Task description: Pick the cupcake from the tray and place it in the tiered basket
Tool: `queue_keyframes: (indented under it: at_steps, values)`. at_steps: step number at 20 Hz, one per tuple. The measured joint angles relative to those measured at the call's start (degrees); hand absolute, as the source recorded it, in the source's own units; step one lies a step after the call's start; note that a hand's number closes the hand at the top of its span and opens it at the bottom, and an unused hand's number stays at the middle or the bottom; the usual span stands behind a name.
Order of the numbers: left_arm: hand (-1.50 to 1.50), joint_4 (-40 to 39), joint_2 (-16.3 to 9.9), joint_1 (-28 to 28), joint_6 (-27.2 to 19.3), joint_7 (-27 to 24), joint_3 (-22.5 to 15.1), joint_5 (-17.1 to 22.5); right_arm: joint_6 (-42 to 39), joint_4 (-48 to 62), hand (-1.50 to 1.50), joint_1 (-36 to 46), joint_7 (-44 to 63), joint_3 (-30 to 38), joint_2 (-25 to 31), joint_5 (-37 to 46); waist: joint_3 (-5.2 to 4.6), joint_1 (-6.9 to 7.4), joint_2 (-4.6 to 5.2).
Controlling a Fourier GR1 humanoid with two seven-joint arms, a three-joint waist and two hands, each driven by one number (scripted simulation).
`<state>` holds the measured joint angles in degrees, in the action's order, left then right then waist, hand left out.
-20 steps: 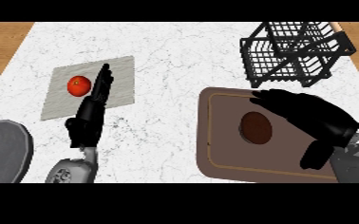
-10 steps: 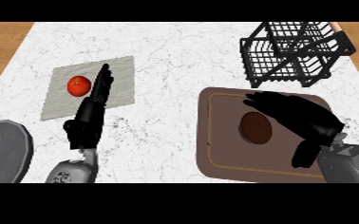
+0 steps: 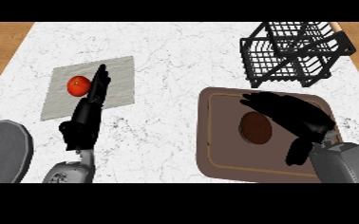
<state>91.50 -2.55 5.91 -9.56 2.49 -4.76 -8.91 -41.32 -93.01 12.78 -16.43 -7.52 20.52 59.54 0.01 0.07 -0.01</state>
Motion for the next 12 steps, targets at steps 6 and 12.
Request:
queue_keyframes:
  at_steps: [6, 12]
  values:
    - [0.0, -1.3, 0.6, 0.6, 0.3, -0.9, 0.6, -0.2, 1.8, 2.3, -1.5, -0.2, 0.9, -1.2, -3.3, 1.8, 0.0, -0.01, 0.01]
    - [0.0, -0.4, 1.0, 0.1, 0.2, -0.3, 0.3, -1.0, 6.4, 5.7, 1.5, -2.1, -1.5, -0.7, -4.6, 2.2, -0.01, 0.0, 0.0]
